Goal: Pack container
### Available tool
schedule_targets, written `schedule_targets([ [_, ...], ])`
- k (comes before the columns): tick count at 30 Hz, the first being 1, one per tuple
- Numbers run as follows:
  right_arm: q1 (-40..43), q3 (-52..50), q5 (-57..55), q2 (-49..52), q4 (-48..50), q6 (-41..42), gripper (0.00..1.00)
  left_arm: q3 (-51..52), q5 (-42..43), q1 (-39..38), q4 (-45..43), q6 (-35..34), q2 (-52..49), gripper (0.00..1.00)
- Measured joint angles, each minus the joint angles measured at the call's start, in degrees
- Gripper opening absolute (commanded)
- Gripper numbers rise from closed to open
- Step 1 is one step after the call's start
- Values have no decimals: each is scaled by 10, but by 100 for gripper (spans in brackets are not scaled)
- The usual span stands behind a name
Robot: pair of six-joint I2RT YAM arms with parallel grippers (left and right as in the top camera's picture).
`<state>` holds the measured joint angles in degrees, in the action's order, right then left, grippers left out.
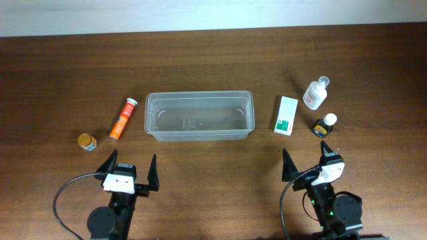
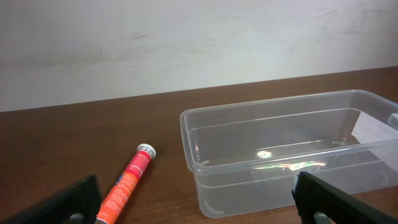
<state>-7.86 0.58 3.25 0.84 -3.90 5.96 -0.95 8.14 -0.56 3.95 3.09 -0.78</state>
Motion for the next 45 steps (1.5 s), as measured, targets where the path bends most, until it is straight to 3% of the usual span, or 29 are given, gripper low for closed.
schedule_targets([
  [45,0,0,-16,0,12,1,98,0,0,0,0,0,0,99],
])
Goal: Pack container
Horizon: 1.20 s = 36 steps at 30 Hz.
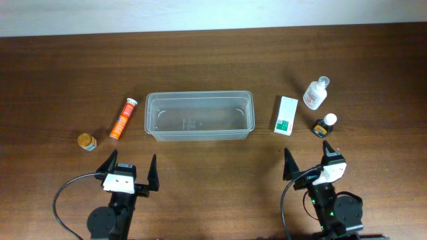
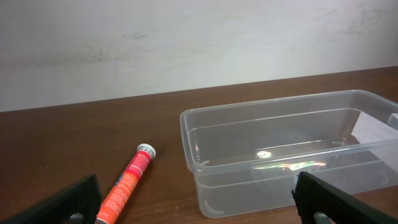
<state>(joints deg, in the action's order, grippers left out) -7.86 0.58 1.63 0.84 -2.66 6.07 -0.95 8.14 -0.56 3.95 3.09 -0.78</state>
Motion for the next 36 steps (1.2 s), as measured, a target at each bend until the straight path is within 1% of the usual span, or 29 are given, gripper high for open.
schedule_targets([
  [3,0,0,-4,0,18,0,98,0,0,0,0,0,0,99],
  [8,0,16,-15,2,6,-1,98,0,0,0,0,0,0,99],
  [11,0,74,-28,31,-32,-1,98,0,0,0,0,0,0,99],
  [13,0,130,-34,68,-63,-5,98,0,0,0,0,0,0,99],
  [17,9,283,-41,190,-157,-14,98,0,0,0,0,0,0,99],
  [20,27,421,-43,307,-263,-16,98,0,0,0,0,0,0,99],
  [26,93,728,-29,561,-515,-3,98,0,0,0,0,0,0,99],
  [28,117,827,-16,645,-571,-7,98,0,0,0,0,0,0,99],
  [30,132,898,-7,712,-604,-12,98,0,0,0,0,0,0,99],
  [33,147,978,0,814,-615,-18,98,0,0,0,0,0,0,99],
  [36,150,991,2,860,-604,-20,98,0,0,0,0,0,0,99],
])
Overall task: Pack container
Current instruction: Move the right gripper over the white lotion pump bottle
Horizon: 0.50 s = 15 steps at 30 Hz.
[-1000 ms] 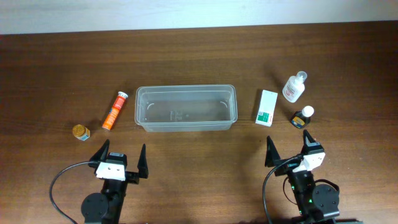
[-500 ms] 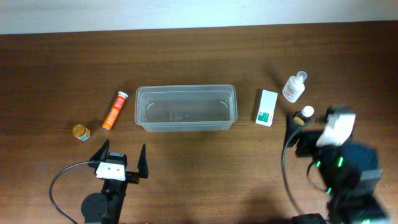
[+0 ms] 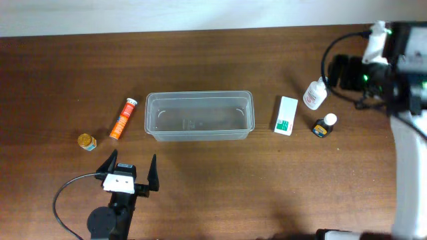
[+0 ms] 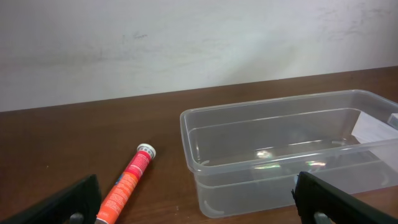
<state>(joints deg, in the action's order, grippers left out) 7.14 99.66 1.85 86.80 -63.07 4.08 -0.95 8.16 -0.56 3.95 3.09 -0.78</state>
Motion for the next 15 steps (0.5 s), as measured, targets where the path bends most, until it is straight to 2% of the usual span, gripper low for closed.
schedule_targets([
  [15,0,0,2,208,44,-86,99,0,0,0,0,0,0,100],
])
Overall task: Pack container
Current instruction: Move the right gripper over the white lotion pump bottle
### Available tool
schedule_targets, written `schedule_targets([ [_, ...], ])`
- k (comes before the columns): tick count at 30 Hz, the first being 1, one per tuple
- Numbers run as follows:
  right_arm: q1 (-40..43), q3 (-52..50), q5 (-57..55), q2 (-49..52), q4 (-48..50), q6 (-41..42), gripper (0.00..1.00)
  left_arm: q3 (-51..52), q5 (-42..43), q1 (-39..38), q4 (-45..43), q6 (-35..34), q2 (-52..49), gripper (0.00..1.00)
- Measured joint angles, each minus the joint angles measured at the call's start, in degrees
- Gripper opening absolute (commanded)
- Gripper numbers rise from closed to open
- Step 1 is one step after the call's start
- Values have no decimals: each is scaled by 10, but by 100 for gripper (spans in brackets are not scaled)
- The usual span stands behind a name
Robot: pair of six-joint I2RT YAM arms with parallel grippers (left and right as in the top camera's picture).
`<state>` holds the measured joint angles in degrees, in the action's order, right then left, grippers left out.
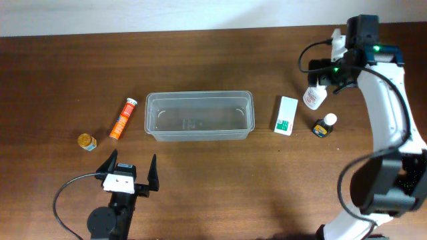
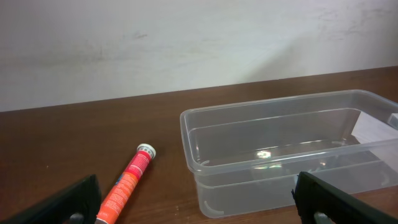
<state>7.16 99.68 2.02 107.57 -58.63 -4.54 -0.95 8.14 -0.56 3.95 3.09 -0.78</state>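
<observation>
A clear plastic container (image 1: pixel 199 95) stands mid-table, nothing in it; the left wrist view shows the container (image 2: pixel 273 106) close ahead. An orange tube (image 1: pixel 123 119) and a small amber jar (image 1: pixel 87 142) lie to its left. A white-and-green box (image 1: pixel 287 115), a clear pump bottle (image 1: pixel 313 97) and a small dark bottle (image 1: pixel 324 125) sit to its right. My left gripper (image 1: pixel 130 163) rests open near the front edge, short of the orange tube (image 2: pixel 129 180). My right gripper (image 1: pixel 327 77) reaches in from the far right, its fingers either side of the pump bottle's top.
The right arm (image 1: pixel 383 100) arches over the table's right side, above the dark bottle. A pale wall (image 2: pixel 186 43) runs behind the table's far edge. Bare wood lies between the container and the left gripper.
My right arm has swung a little left and lower, so its gripper now sits at the pump bottle's top. The left gripper and all objects are where they were.
Both grippers first rested open at the front edge, and did so again at the second moment. Then the right arm was stretched out at the far right, near the pump bottle. Now its fingers flank that bottle's top. Nothing has been moved.
</observation>
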Motion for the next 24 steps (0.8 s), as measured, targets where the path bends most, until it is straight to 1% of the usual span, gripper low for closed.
schedule_targets([
  [8,0,0,0,66,21,-48,99,0,0,0,0,0,0,99],
  [18,4,-1,0,88,38,-77,100,0,0,0,0,0,0,99],
  [21,4,-5,0,100,45,-82,93,0,0,0,0,0,0,99],
  [22,4,-5,0,104,45,-81,90,0,0,0,0,0,0,99],
  [24,4,-6,1,117,50,-85,79,0,0,0,0,0,0,99],
])
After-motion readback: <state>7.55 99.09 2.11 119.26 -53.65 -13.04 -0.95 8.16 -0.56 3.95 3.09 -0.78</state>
